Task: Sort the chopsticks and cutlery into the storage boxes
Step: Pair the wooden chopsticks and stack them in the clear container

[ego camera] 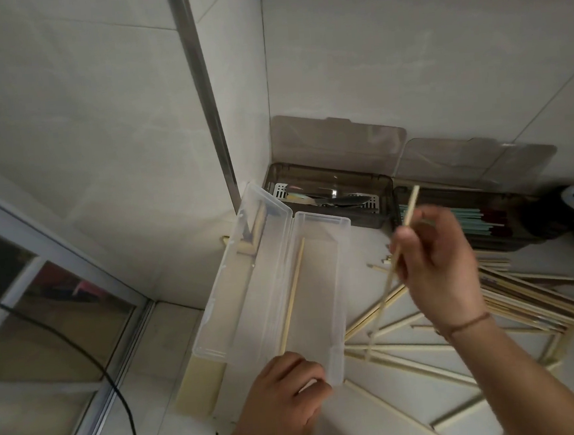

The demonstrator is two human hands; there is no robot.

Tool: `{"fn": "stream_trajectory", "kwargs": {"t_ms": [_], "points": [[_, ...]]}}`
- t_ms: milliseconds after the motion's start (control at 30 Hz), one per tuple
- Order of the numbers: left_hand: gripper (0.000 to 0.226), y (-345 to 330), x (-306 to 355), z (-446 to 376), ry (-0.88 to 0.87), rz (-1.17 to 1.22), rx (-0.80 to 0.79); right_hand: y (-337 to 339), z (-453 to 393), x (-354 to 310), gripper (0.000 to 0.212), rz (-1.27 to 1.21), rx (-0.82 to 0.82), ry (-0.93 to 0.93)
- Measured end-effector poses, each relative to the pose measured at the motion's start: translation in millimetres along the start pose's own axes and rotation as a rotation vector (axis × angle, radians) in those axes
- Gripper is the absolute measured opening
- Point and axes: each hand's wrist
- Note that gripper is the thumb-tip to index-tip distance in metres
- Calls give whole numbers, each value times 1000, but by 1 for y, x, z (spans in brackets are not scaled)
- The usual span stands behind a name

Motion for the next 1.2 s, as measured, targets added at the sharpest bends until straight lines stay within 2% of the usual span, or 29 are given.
{"fn": "stream_trajectory", "kwargs": {"t_ms": [67,133,200,267,367,433,533,667,800,900,1000,1100,1167,1200], "points": [[27,-2,-4,3,-15,8,11,-25,-12,-16,33,-92,-89,-97],[30,-2,-6,2,-17,32,13,-53,-20,-18,37,7,-184,-134],[30,0,-5,2,-15,66,36,-78,-28,-11,21,254,-274,-97],[28,3,-5,3,-13,113,63,-93,-35,-3,7,459,-279,-45],[28,2,-5,5,-16,142,80,-104,-35,1,6,506,-255,-75],[29,1,-6,5,-8,146,84,-111,-28,5,5,563,-334,-93],[29,0,-6,4,9,153,88,-122,-20,12,16,693,-541,-101],[28,2,-9,4,18,156,87,-134,-33,12,31,847,-716,-123],[27,3,-7,2,22,156,81,-148,-46,19,42,1098,-895,-41],[21,2,-7,3,51,155,55,-156,-52,28,46,1085,-912,-87],[15,0,-4,2,94,123,17,-158,-51,30,42,971,-848,-97],[13,-4,1,0,117,92,13,-146,-48,21,44,891,-832,2],[11,-7,2,0,124,95,8,-124,-43,12,34,764,-736,99],[12,-8,1,0,127,88,-6,-107,-39,8,28,647,-614,179]]}}
Point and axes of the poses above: each hand's wrist, its own z-axis away from the middle knuckle, its own y-axis out of the back of the hand, x = y × z, and after that the axes turned 14 degrees about z, right-handed
